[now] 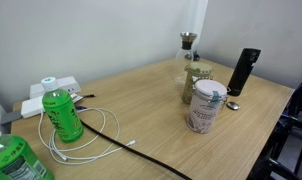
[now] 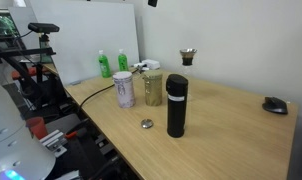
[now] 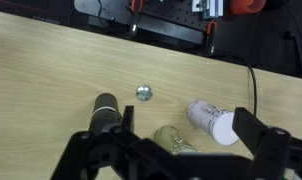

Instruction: Put the lid on the flusk.

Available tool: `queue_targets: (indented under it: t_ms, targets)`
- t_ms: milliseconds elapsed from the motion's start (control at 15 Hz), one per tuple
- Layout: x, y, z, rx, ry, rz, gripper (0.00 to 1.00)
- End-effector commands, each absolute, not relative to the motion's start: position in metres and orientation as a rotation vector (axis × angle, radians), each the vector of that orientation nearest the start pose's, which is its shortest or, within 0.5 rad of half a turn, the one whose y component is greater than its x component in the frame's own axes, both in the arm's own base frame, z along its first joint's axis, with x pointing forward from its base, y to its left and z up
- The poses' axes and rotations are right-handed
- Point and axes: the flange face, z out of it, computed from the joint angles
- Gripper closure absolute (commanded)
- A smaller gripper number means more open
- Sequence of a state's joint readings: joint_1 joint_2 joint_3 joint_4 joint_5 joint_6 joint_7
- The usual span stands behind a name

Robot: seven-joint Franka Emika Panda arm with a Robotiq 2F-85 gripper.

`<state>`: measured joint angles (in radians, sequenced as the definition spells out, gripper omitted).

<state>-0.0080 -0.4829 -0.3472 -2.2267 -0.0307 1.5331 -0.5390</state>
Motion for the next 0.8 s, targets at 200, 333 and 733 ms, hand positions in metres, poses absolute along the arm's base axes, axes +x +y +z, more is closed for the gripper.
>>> queue_targets:
  t_ms: [200, 333, 733]
  targets:
    - [0.371, -0.143, 0.527, -2.956, -0.308, 0.191, 0.00]
    - [0.380, -0.136, 0.526, -2.999, -0.279, 0.134, 0.00]
    - [0.408, -0.095, 0.516, -3.119, -0.211, -0.042, 0.00]
